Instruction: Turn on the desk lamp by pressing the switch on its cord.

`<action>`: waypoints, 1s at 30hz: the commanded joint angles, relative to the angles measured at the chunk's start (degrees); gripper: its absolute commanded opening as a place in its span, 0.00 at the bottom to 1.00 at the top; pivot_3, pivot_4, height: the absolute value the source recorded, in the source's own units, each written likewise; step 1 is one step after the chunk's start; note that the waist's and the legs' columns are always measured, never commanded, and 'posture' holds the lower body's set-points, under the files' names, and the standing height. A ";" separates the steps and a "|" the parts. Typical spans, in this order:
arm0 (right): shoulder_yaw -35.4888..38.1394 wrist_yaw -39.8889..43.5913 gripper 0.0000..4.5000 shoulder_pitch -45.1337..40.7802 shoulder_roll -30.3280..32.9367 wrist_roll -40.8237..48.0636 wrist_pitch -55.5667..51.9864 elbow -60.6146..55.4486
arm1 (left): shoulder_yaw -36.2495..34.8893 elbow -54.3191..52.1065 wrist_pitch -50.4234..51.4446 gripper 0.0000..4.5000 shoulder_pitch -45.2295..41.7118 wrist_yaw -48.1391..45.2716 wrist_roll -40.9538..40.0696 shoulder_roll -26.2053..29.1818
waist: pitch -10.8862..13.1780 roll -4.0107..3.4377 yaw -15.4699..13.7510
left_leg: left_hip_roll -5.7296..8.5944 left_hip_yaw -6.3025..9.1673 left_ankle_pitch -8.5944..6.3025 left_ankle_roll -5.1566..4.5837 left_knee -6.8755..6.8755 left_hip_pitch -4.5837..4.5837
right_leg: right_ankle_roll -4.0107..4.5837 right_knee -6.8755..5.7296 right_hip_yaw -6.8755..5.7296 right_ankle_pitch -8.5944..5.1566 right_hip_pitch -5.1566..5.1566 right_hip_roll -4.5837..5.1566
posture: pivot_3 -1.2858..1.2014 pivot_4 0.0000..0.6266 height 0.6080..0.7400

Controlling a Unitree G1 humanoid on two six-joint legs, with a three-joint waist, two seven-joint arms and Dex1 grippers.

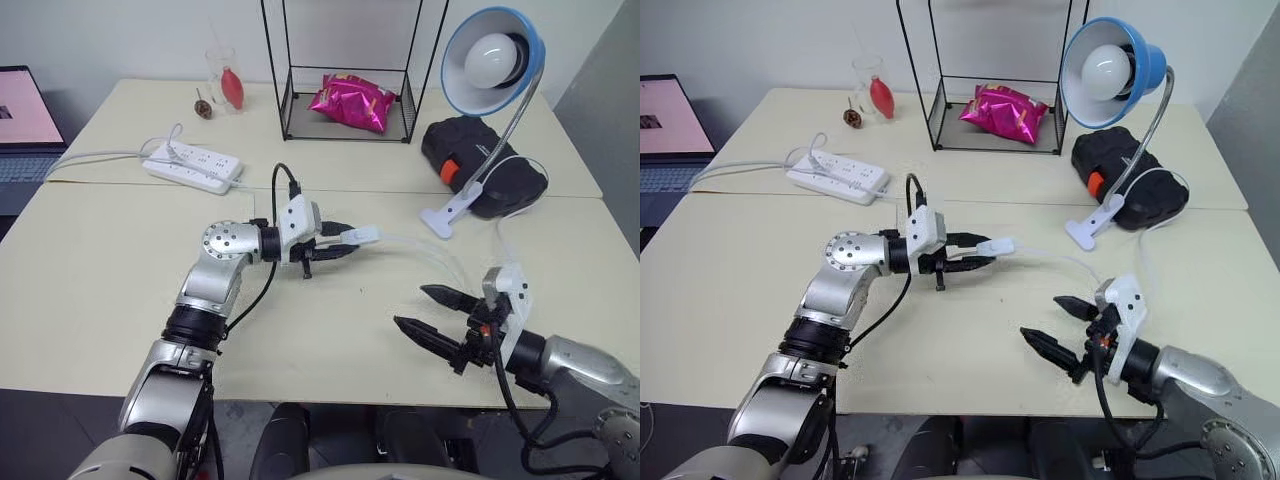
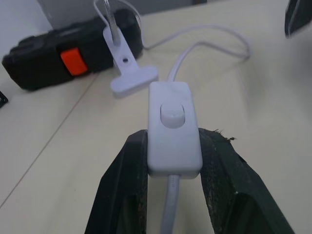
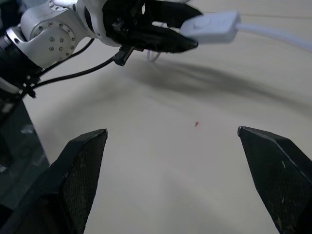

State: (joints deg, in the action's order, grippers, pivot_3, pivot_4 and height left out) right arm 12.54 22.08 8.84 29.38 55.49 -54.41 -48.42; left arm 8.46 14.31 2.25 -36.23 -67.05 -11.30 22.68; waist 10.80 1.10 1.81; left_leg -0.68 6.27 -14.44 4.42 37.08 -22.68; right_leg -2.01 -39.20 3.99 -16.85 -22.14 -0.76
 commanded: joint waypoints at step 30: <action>-9.76 -28.17 1.00 -19.14 -24.49 23.85 8.12 22.20 | -2.07 -13.42 16.44 0.25 2.43 0.24 -10.67 4.74 | -0.02 -0.04 0.71 | -0.03 -0.05 0.02 -0.03 -0.08 0.10 | 0.07 -0.30 0.07 -0.04 -0.13 -0.06 | 0.52 0.24 1.00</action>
State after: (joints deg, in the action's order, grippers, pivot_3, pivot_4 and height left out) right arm 3.09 -6.55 -9.86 5.20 79.40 -47.41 -25.46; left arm 7.39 3.37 18.13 -32.97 -67.00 -20.50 26.92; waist 10.79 1.06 2.52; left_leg -0.71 6.24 -14.42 4.39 37.00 -22.58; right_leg -1.95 -39.50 4.04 -16.89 -22.27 -0.82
